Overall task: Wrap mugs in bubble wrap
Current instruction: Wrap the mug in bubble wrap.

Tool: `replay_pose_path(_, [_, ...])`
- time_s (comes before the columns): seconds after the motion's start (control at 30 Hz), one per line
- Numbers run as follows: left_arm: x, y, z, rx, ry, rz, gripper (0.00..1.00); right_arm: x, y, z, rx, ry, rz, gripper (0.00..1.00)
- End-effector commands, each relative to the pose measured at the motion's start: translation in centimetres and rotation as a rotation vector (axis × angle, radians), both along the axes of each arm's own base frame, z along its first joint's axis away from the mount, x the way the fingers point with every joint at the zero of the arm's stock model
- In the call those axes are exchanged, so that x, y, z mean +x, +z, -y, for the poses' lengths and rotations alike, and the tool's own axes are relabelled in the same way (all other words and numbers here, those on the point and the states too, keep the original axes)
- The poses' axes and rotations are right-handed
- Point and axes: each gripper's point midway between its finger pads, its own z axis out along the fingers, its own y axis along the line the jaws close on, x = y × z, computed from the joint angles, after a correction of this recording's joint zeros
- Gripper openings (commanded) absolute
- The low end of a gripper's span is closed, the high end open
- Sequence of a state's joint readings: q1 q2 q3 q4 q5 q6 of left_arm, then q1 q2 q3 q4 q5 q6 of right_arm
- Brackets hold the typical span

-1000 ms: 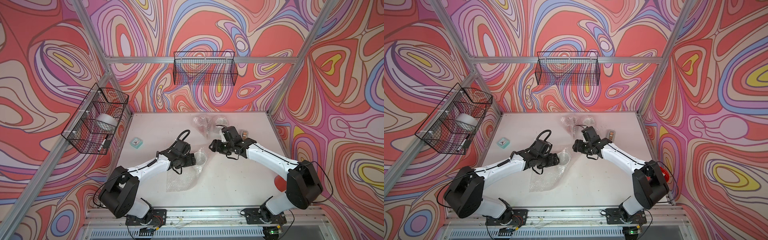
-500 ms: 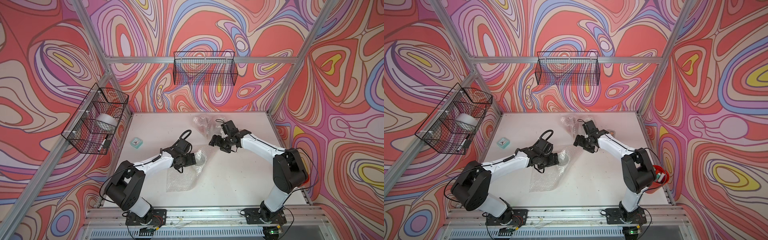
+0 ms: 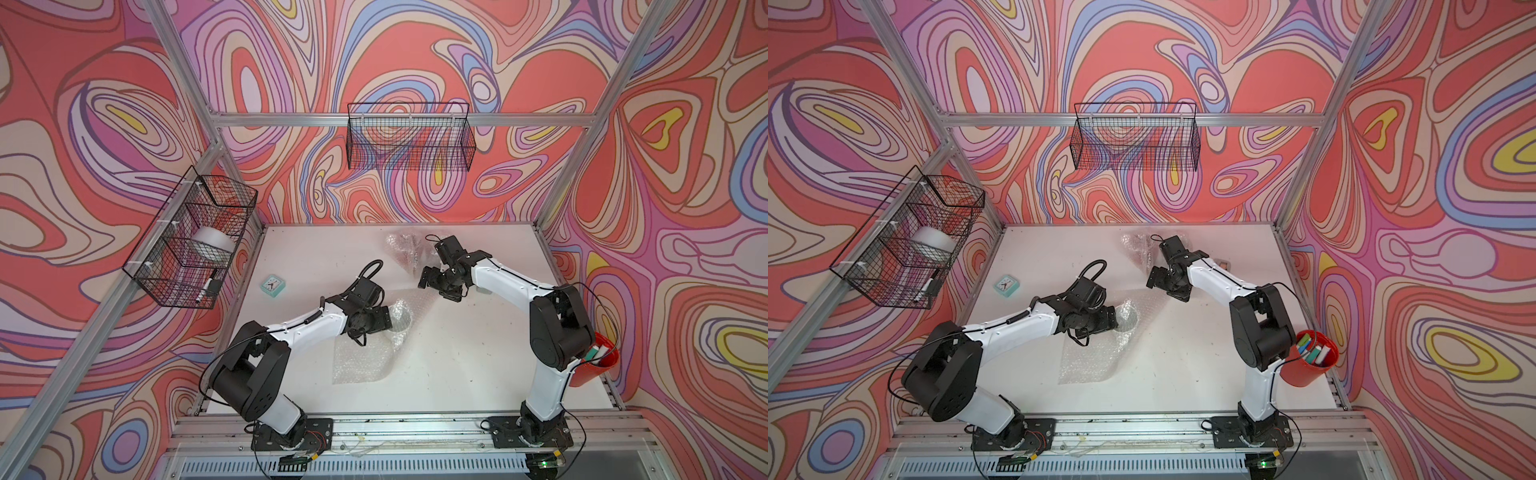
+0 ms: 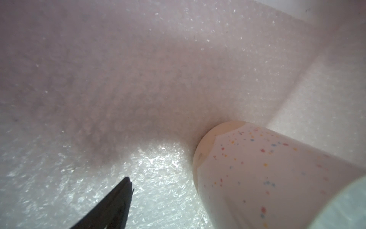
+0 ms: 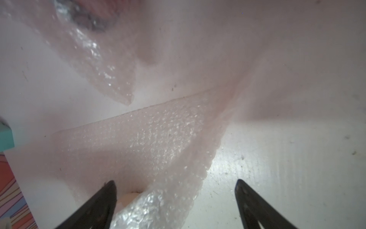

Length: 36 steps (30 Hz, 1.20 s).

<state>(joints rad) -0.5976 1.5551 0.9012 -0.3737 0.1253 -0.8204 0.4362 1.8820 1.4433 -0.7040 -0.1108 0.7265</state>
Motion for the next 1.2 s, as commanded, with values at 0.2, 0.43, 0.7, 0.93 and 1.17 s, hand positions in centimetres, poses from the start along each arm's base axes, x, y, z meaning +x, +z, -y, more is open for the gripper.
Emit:
replay_pose_path(0.2, [-0.7, -0.6, -0.9, 0.051, 0.012, -0.04, 0.86, 2.6, -2.5, 3.1, -0.141, -0.056, -0.035, 0.94])
replay_pose_path(0.43, [-0.8, -0.5, -0.9, 0.049, 0.012, -0.041, 0.86, 3.5, -4.3, 4.1, -0.156, -0.059, -0.065, 0.77])
replay_pose_path(0.7, [-0.9, -0.7, -1.0, 0.055, 0.015, -0.051, 0.86, 3.8, -5.8, 3.2, -0.009, -0.059, -0.115, 0.46])
replay_pose_path(0.93, [-0.9, -0.7, -0.9, 0.054, 0.018, -0.054, 0.86, 5.0, -2.4, 2.3, 0.074, -0.034, 0.034, 0.16])
replay_pose_path(1.17, [-0.9, -0.8, -0.8, 0.052, 0.017, -0.059, 0.86, 4.5, 2.3, -0.4, 0.235, 0.079, 0.183, 0.0])
